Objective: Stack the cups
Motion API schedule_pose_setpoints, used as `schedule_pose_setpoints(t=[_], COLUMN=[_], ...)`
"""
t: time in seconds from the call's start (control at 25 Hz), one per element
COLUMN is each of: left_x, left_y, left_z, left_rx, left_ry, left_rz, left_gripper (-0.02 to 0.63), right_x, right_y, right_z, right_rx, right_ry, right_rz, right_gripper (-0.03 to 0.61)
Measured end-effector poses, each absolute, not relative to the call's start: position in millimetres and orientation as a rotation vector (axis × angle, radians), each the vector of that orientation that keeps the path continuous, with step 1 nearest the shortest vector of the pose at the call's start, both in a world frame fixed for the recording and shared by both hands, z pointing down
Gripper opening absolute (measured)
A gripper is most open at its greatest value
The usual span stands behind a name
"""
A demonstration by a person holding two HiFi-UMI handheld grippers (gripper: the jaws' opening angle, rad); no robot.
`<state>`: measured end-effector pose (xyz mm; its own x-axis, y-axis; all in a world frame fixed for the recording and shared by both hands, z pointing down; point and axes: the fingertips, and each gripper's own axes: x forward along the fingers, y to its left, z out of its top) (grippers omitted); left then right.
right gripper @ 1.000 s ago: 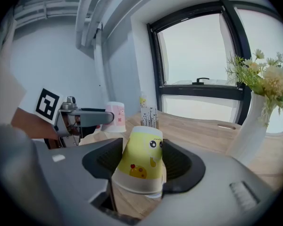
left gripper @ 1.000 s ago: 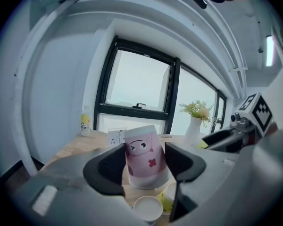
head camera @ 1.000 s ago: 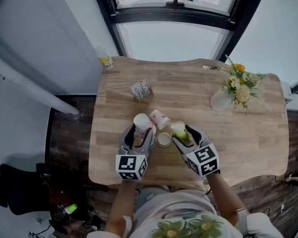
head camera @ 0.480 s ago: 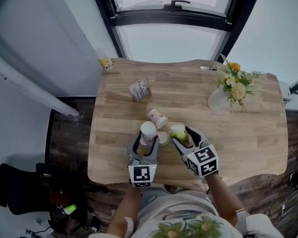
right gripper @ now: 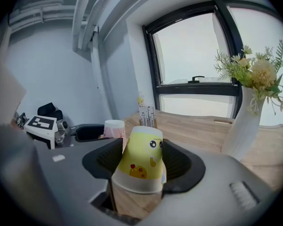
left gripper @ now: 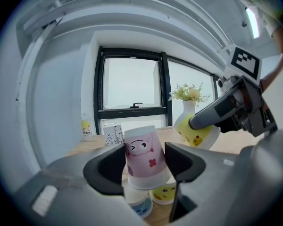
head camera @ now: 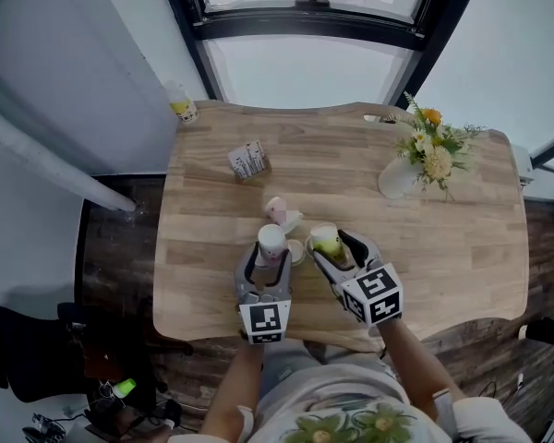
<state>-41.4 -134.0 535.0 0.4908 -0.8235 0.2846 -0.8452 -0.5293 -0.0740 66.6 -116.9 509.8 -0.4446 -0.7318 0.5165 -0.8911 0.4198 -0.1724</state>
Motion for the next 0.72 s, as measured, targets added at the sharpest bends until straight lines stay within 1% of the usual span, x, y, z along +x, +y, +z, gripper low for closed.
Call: schedule_pose_setpoints(t=[0.72], left_x=[-50], left_y=[-126], left_z=[550], left_rx=[2.574], left_ry=[-1.483], left_rz=[0.454], left_gripper=[0.272], right_x=[50], right_y=[-137], right_z=[513], right_rx=[1.395], right_ry=[-2.368], right_rz=[0.602], right_gripper=[0.267])
